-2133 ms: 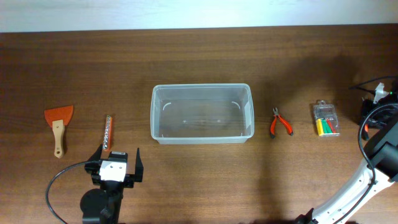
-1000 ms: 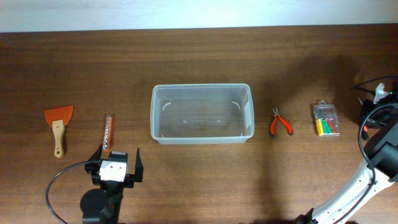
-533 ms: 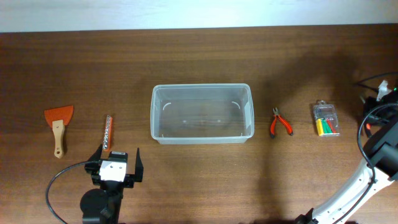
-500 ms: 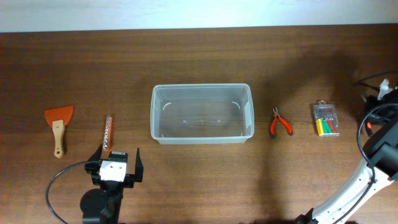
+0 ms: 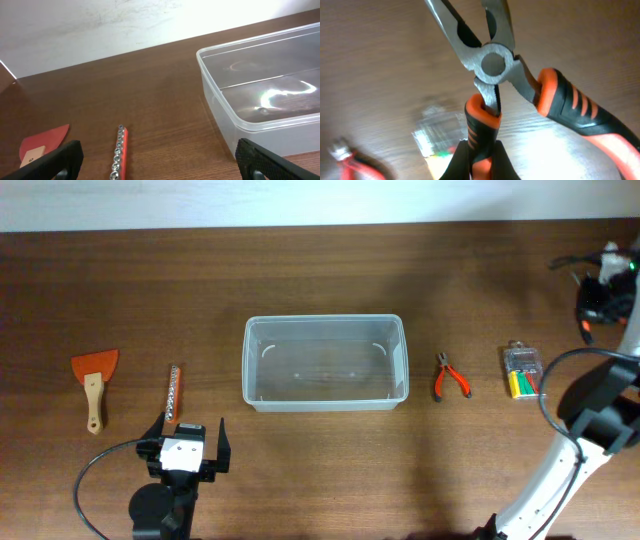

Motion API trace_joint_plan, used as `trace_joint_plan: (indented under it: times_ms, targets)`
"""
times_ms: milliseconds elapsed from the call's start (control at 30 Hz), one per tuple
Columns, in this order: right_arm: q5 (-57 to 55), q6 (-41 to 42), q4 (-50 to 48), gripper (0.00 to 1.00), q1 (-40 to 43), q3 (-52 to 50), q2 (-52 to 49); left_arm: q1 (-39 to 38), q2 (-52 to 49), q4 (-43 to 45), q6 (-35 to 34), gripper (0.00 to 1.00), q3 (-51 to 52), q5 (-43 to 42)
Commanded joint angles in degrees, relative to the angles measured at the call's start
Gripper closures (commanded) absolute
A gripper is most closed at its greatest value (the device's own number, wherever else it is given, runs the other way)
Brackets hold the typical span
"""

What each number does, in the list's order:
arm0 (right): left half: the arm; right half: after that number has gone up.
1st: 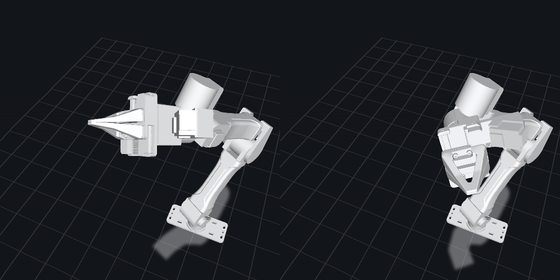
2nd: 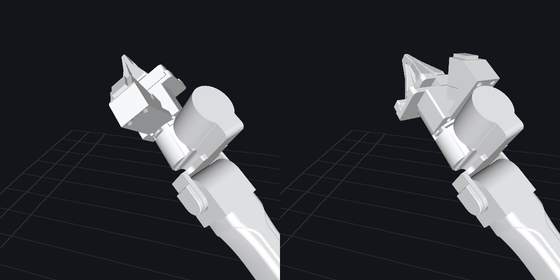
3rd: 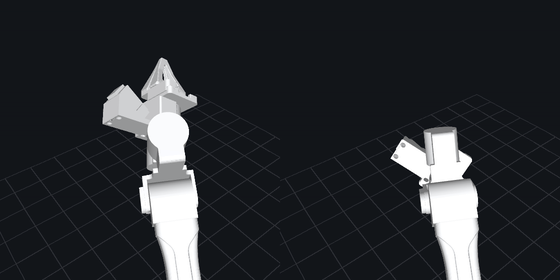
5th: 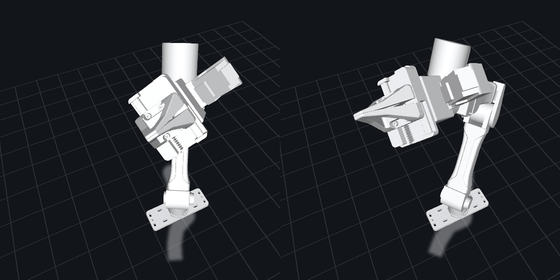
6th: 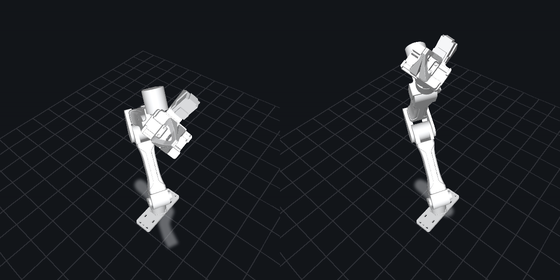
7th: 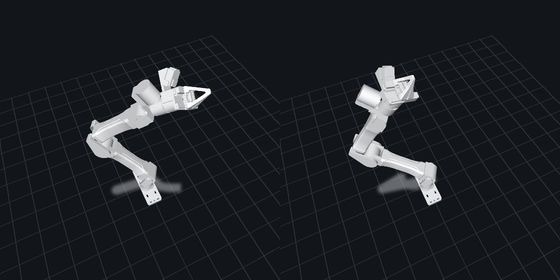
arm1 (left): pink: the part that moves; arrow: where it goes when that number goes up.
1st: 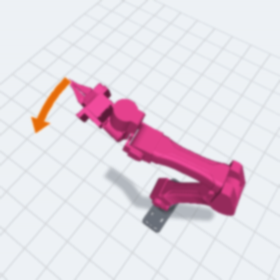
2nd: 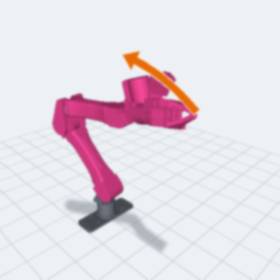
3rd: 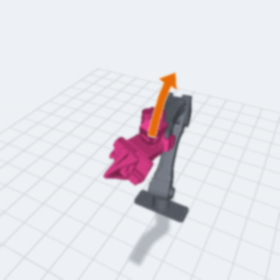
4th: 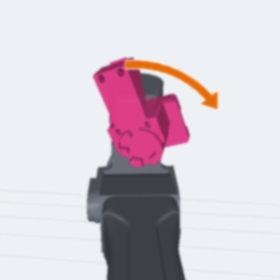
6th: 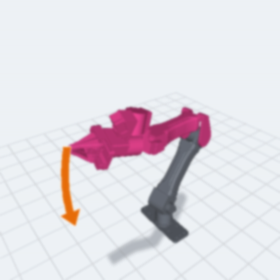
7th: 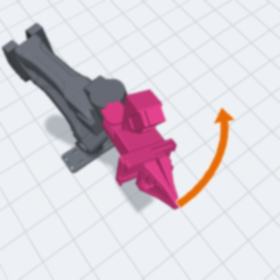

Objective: Pack container
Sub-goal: 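Carry the pliers with the right gripper over the clear container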

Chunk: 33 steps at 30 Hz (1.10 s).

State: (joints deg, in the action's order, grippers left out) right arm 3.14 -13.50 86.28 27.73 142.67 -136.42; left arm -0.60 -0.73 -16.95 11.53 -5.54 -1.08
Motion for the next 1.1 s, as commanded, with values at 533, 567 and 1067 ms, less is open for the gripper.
trace_joint_plan:
  times_ms: [533, 567, 1067]
  targets:
    - [6.38, -3.63, 11.06, 0.96, -34.64, 22.67, 4.39, 0.28, 0.44, 0.04, -0.28, 0.01, 0.31, -0.59]
    - [6.32, -3.63, 11.06, 0.96, -36.65, 22.67, 4.39, 0.28, 0.44, 0.04, -0.28, 0.01, 0.31, -0.59]
    - [2.21, -3.43, 11.06, 0.96, -55.84, 21.84, 4.39, 0.28, 0.44, 0.04, -0.28, 0.01, 0.31, -0.59]
